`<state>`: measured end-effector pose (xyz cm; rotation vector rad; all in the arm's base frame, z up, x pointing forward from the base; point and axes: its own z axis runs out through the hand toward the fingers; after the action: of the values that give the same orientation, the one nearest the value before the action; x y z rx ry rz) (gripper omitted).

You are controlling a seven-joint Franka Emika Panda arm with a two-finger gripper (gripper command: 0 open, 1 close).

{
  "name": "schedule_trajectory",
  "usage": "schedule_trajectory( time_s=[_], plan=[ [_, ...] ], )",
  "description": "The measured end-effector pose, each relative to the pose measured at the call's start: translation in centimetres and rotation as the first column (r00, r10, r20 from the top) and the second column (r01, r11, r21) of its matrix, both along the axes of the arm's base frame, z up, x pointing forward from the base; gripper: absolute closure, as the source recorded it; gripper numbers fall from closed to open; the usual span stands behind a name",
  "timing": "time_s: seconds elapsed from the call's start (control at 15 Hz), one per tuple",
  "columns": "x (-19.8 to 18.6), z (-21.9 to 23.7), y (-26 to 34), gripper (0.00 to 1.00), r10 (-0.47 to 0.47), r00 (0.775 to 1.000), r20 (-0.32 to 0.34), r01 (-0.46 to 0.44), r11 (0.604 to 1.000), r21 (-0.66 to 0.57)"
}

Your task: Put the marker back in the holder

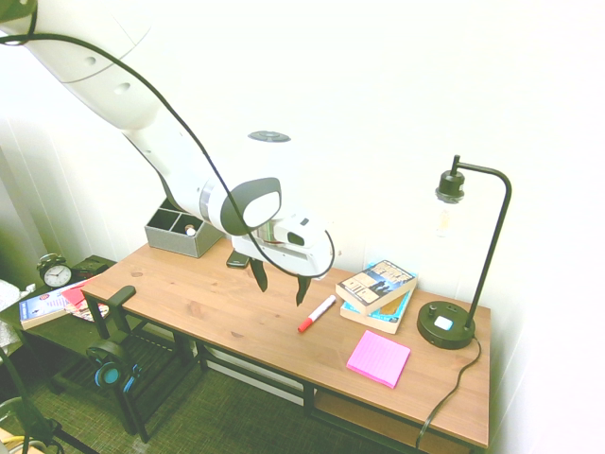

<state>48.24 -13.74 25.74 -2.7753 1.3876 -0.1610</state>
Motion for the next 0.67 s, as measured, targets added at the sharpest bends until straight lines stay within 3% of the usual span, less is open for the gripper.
schedule_trajectory(
  time_s=[0.33,0.4,0.67],
  plan=[
    [0.3,-4.4,-2.7,0.0,-0.004,1.0,-0.003,0.004,1.0,-0.026],
    [0.4,-5.3,-2.8,1.0,-0.005,1.0,-0.006,0.005,1.0,-0.016],
    [2.2,-7.5,-4.2,1.0,-0.043,0.999,0.018,0.044,0.999,-0.007]
  ],
)
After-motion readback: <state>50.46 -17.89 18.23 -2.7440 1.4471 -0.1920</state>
